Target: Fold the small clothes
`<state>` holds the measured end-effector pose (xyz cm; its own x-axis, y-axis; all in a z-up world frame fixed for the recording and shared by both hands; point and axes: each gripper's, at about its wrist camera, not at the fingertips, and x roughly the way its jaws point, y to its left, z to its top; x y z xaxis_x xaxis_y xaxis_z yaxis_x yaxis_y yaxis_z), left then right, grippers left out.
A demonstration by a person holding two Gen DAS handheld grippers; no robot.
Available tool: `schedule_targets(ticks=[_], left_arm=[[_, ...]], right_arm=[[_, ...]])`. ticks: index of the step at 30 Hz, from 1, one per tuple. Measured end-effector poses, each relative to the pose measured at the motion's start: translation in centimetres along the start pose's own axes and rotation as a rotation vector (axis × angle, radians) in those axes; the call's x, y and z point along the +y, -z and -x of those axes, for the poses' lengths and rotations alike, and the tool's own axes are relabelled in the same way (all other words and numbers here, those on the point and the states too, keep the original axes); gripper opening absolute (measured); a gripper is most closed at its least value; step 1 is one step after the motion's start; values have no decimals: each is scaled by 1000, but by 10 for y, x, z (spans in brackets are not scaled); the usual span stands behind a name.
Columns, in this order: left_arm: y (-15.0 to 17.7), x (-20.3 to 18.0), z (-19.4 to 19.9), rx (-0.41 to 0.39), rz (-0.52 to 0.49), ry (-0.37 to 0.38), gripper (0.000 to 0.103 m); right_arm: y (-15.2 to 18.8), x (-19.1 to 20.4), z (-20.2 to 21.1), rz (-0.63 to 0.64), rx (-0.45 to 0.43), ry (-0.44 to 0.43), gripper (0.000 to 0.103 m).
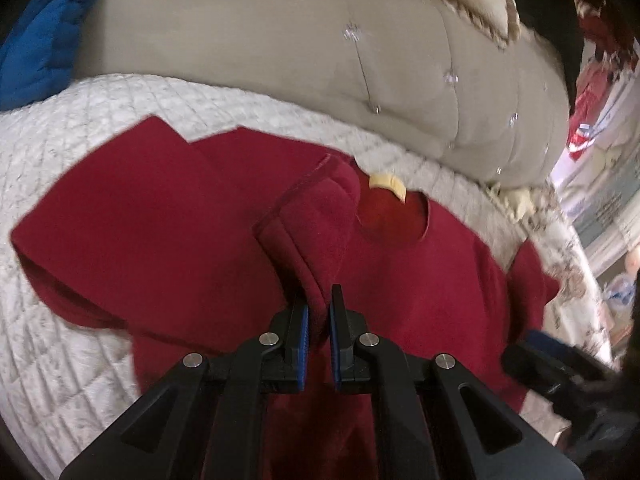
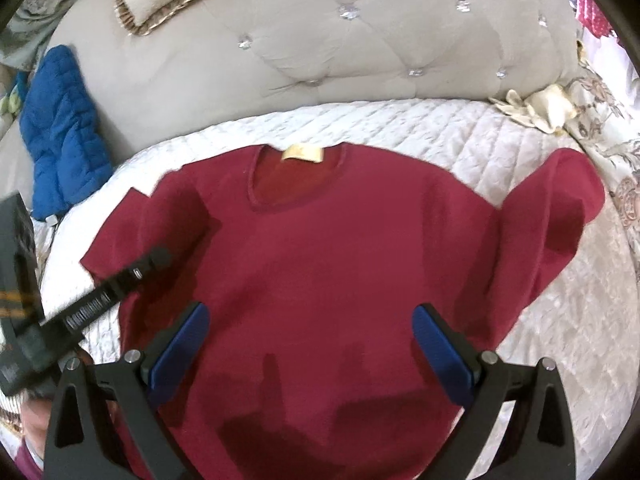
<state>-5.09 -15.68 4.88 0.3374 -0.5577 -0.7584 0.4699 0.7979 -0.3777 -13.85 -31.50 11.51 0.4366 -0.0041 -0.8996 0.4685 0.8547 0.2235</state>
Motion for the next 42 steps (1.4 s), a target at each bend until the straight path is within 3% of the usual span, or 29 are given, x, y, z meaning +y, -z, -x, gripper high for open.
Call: schedule_targets(ticks=[8, 16, 25, 32, 33, 35, 38, 42], left_arm=[[10, -4, -5, 23, -35, -38, 0], [14, -5, -5, 32, -41, -48, 0], [41, 20, 20, 54, 14, -14, 0], [60, 29, 37, 59, 31, 24, 0], [60, 28, 38, 59, 21, 45, 1], [60, 26, 38, 68, 9, 93, 17], [61, 22, 40, 85, -15, 125, 31], [68, 27, 54, 66, -30, 113, 32]], right_arm=[[4, 2, -13, 0, 47, -25, 103], [6, 10, -5, 1, 31, -61, 103], [-2, 10, -2, -52, 17, -125, 103], [-7, 39, -24, -52, 85, -222, 103], [-6, 41, -25, -56, 92, -232, 103], [-3, 44, -28, -68, 101, -249, 103], [1, 41, -28, -91, 98, -252, 103], [1, 33, -28, -112, 95, -234, 103]])
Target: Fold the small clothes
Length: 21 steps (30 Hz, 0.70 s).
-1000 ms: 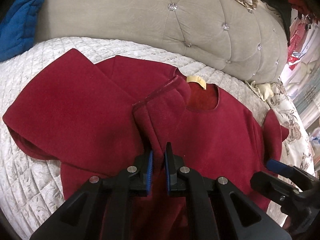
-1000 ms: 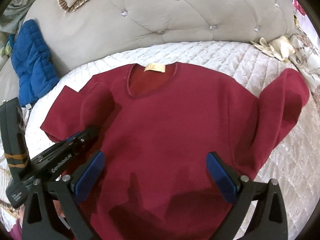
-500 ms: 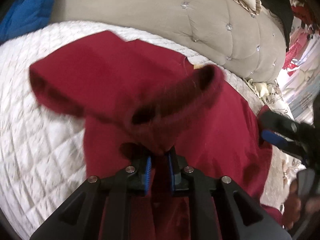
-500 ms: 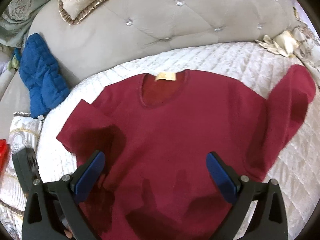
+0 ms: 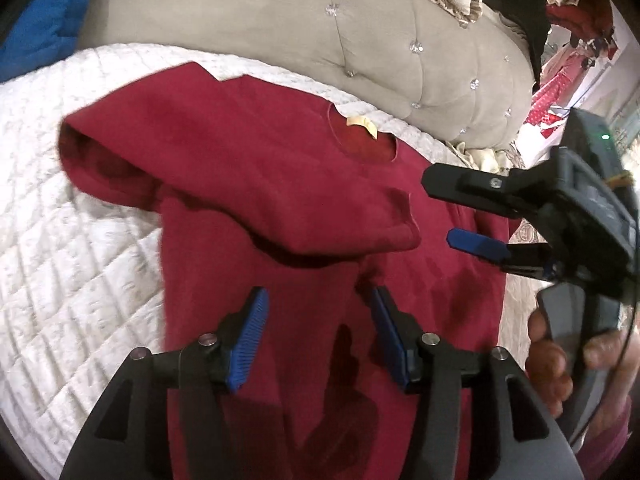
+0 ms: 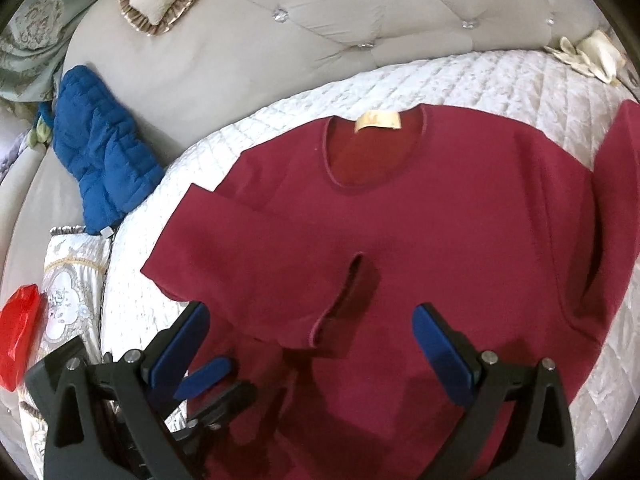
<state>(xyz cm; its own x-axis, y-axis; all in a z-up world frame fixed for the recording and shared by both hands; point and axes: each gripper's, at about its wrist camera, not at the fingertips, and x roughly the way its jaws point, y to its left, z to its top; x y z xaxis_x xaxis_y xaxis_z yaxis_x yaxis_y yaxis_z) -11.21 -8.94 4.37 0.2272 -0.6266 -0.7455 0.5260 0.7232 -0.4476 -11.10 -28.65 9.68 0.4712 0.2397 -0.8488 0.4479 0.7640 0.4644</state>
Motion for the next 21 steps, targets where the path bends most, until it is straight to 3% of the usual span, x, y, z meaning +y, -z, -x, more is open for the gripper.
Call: schedule_targets(ticks=[4, 8, 10, 12, 14, 21], left_arm=[[5, 9, 5, -3, 16, -62, 32], [12, 20, 4, 3, 47, -72, 32], [14, 24, 5, 3, 60, -67, 32], [16, 27, 5, -1, 70, -58, 32], [17, 29, 7, -5, 82, -48, 32], [18, 43, 29, -59, 135, -51, 32]], right_arm=[[-2, -4, -4, -2, -1, 25, 102], [0, 4, -30, 52, 60, 77, 85], [3, 4, -42, 55, 92, 94, 68], [6, 9, -43, 104, 63, 83, 35], [4, 17, -30, 156, 6, 78, 13], [-22, 19, 48, 225, -228, 129, 8]])
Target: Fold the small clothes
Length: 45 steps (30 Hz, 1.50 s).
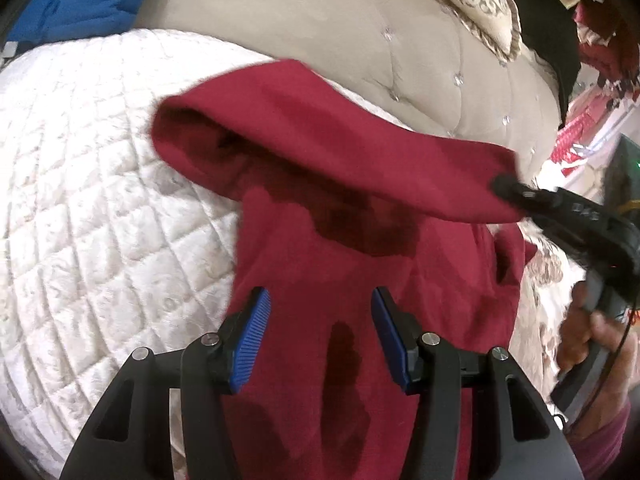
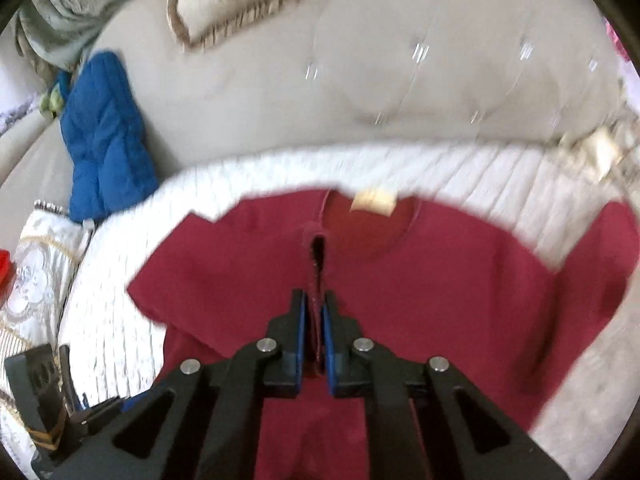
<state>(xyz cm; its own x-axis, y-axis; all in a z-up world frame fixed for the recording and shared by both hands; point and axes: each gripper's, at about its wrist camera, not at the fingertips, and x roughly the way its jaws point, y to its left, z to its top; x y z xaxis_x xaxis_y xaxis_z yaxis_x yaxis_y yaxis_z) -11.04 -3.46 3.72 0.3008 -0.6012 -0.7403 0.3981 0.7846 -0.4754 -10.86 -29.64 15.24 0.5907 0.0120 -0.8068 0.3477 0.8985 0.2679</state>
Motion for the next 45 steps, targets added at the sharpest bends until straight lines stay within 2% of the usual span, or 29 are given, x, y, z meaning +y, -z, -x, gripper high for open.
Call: schedule_targets(ticks=[5, 8, 12, 14, 15, 17, 19, 20, 21, 24, 27, 29, 31, 32, 33, 34, 35, 37, 41, 45], left_arm=[[-4, 10, 1, -11, 19, -34, 32], [-7, 14, -1, -18, 31, -87, 32], [-6, 31, -4, 10, 93, -88, 32], [-6, 32, -3, 7, 95, -90, 32], [-6, 32, 0, 0, 85, -93, 32], [-9, 29, 2, -10, 62, -105, 32], [-14, 26, 1, -16, 33, -135, 32], [-17, 26, 1, -18, 27, -147, 32], [-19, 26, 1, -19, 24, -151, 32], [-24, 29, 1, -24, 22, -156, 32], [-27, 33, 0, -24, 21, -171, 32], [-29, 34, -3, -23, 20, -180, 32], [-31, 33, -8, -19, 13, -188, 32], [-33, 31, -10, -16, 8, -191, 32], [-34, 29, -13, -12, -1, -196, 32], [-36, 27, -16, -9, -9, -201, 32], [-38, 26, -20, -6, -16, -209, 32], [-43, 27, -23, -6, -9, -220, 32], [-54, 34, -26, -19, 11, -234, 32], [-56, 33, -40, 25, -7, -245, 32]], right_arm=[[-17, -40, 28, -43, -50, 91, 8], [-17, -63, 32, -84, -48, 128, 8], [-14, -86, 22, -104, -37, 213, 6], [-9, -97, 9, -115, 9, 260, 6], [-7, -100, 6, -121, 19, 270, 6], [-4, -94, 5, -110, 29, 219, 10], [-7, -73, -3, -61, 84, 137, 45], [-8, -65, -5, -34, 98, 132, 74], [-9, -56, -7, 6, 92, 153, 78], [-10, -49, -12, 63, 64, 259, 78], [-7, -69, -24, -8, 110, 248, 78], [-2, -86, -33, -60, 137, 254, 78], [3, -102, -47, -88, 173, 256, 73], [6, -107, -52, -93, 191, 233, 55], [10, -108, -56, -87, 204, 210, 28], [11, -105, -56, -67, 200, 227, 21], [11, -101, -54, -32, 177, 236, 9], [6, -93, -39, 8, 118, 213, 7], [-9, -98, -8, 6, -24, 284, 6], [-18, -117, -15, -53, -17, 358, 7]])
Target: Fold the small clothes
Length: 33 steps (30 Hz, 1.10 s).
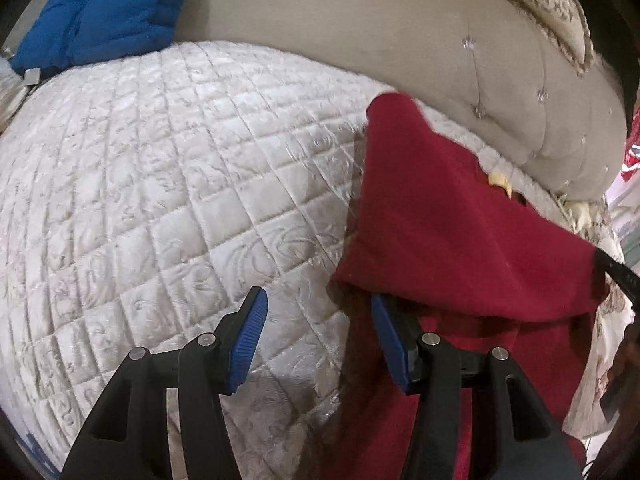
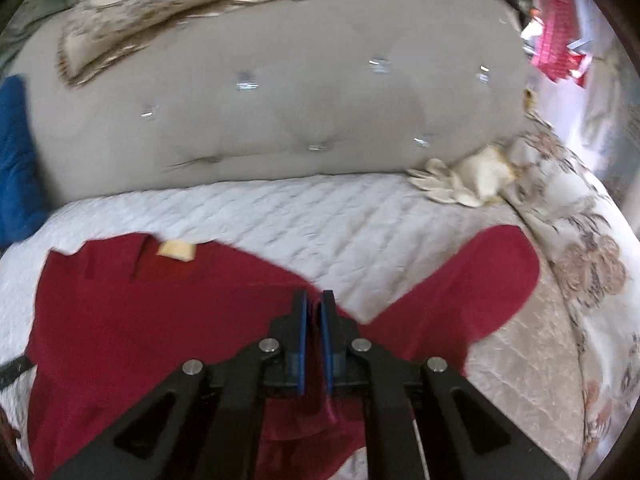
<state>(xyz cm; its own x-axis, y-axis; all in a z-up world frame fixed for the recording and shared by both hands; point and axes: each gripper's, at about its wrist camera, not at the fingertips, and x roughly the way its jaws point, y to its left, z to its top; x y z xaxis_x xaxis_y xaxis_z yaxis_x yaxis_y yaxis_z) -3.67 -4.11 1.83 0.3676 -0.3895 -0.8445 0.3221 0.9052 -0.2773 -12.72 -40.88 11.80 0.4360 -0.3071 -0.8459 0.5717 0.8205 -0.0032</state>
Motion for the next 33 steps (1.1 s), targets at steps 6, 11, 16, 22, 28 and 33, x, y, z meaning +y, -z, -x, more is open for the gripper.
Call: schedule_targets(ticks=[6, 11, 16, 22, 28, 33], left_arm=[[-1, 1, -4, -13, -12, 5, 32], [-4, 5, -7, -42, 40, 24, 32], [3, 10, -3, -63, 28, 31, 32], [1, 29, -2, -79, 51, 108, 10], [-7, 64, 10, -95, 115, 113, 2], [-4, 78, 21, -92, 143, 99, 2]], right_arm=[[4, 27, 8, -7, 50, -149, 55], [-8, 120, 9, 113, 121, -475, 61], [-19, 228, -21, 301, 156, -556, 70], [-3, 299, -70, 449, 258, -495, 8], [-2, 315, -80, 362, 244, -601, 8], [7, 300, -73, 355, 280, -591, 36]])
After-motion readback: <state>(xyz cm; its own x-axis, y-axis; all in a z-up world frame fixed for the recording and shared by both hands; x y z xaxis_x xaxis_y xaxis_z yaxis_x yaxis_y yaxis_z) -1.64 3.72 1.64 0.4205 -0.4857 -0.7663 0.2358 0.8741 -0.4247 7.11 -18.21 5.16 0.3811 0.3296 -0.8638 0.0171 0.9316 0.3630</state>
